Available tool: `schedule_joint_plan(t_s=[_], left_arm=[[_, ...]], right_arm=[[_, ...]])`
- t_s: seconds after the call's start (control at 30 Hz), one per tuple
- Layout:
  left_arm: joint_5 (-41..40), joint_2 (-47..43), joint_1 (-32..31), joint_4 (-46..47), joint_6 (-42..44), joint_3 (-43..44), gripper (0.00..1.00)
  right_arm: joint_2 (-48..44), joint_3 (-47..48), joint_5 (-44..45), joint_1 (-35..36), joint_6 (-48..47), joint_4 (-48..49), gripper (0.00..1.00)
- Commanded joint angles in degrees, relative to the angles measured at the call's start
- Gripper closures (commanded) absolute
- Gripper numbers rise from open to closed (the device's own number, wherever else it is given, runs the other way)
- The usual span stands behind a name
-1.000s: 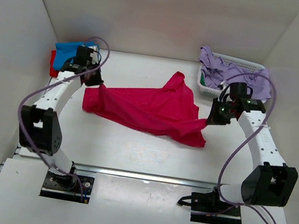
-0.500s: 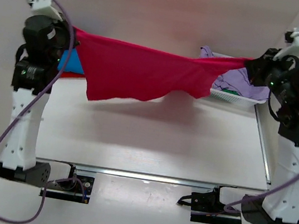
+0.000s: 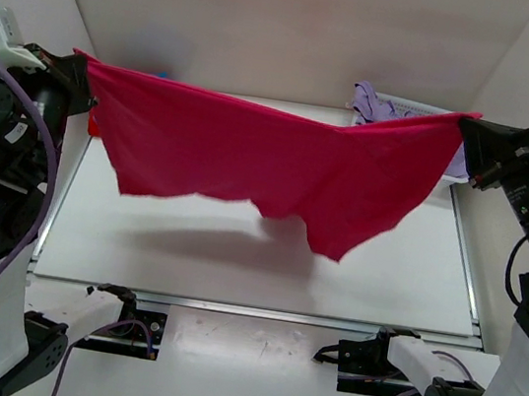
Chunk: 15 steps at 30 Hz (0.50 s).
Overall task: Fold and stack the t-shirts
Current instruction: Flatten out the tshirt
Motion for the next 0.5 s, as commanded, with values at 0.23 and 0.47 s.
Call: schedule_joint_plan(t_s=[0.23,0.47], left_arm=[[4.58,9.74,3.77,-1.79,0.87,-0.03,1.00],[18.48,23.44,11.16,4.97,0.17,-11.20,1.00]], right_arm=[[14.57,2.19,-15.69,-2.86,9.23,11.80,1.00],[37.86,11.84,-10.68,4.97,5.10,9.34,0.99]])
